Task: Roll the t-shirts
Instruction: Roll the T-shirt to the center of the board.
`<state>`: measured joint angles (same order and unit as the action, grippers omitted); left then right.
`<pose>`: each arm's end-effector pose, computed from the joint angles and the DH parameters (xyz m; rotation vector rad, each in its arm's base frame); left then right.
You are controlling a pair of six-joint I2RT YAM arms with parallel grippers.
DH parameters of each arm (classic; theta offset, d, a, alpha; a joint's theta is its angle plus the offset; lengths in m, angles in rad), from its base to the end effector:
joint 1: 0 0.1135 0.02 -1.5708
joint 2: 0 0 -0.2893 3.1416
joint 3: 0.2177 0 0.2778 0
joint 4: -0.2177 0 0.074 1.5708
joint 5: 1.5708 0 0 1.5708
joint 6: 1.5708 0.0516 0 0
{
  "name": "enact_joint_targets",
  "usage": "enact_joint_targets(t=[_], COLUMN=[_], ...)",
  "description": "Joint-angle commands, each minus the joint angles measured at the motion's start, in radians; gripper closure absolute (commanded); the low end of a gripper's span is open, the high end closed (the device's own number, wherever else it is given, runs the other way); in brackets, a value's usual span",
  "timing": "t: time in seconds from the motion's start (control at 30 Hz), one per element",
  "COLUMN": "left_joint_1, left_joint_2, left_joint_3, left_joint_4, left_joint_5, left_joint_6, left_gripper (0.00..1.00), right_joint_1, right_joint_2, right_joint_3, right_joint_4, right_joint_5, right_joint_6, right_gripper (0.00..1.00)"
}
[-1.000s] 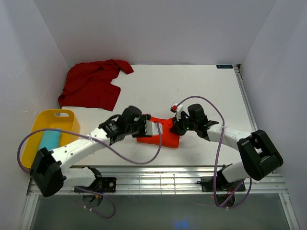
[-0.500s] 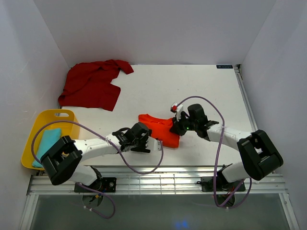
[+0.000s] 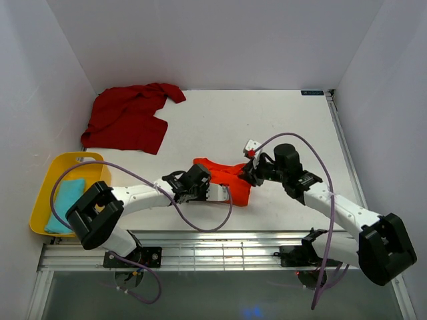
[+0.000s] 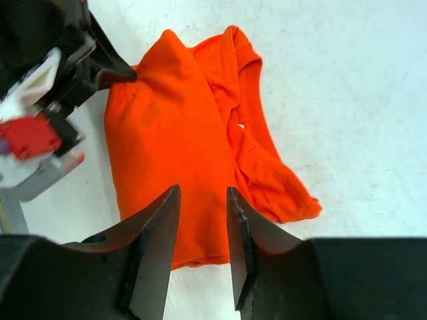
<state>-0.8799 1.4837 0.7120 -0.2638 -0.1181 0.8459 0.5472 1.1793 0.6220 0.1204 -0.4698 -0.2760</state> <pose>0.1926 -0.2235 0.1478 1.9488 1.7234 0.1416 0.2272 0.1658 0.2376 -1.0750 1.7041 0.6437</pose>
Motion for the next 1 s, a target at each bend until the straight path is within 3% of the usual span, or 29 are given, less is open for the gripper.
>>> enact_joint_targets(t=[0.0, 0.2, 0.3, 0.37, 0.43, 0.47, 0.73, 0.8, 0.97], left_joint_1=[0.038, 0.117, 0.148, 0.176, 0.177, 0.18, 0.188, 0.19, 0.191], left_joint_2=[-0.04, -0.053, -0.042, -0.037, -0.027, -0.02, -0.003, -0.003, -0.01], left_joint_3=[0.102, 0.228, 0.257, 0.274, 0.274, 0.276, 0.31, 0.304, 0.288], left_joint_4=[-0.107, -0.27, -0.337, -0.37, -0.379, -0.38, -0.4, -0.399, -0.399], left_joint_5=[0.086, 0.311, 0.389, 0.443, 0.428, 0.411, 0.393, 0.393, 0.396], left_joint_6=[-0.073, -0.151, -0.156, -0.16, -0.143, -0.142, -0.13, -0.137, -0.134], left_gripper=[1.0, 1.0, 1.0, 1.0, 1.0, 1.0, 1.0, 1.0, 1.0], right_joint_1=[0.026, 0.234, 0.36, 0.378, 0.381, 0.384, 0.427, 0.444, 0.477], right_joint_2=[-0.087, -0.207, -0.265, -0.306, -0.323, -0.323, -0.175, -0.143, -0.072], right_joint_3=[-0.043, -0.133, -0.201, -0.252, -0.271, -0.278, -0.278, -0.272, -0.271], right_joint_4=[-0.068, -0.177, -0.133, -0.047, -0.019, -0.016, 0.09, 0.076, 0.061], right_joint_5=[0.043, 0.229, 0.359, 0.417, 0.421, 0.424, 0.528, 0.488, 0.608], right_joint_6=[-0.124, -0.415, -0.446, -0.428, -0.411, -0.411, -0.404, -0.419, -0.391], right_gripper=[0.6, 0.59, 0.59, 0.56, 0.42, 0.41, 0.37, 0.37, 0.36])
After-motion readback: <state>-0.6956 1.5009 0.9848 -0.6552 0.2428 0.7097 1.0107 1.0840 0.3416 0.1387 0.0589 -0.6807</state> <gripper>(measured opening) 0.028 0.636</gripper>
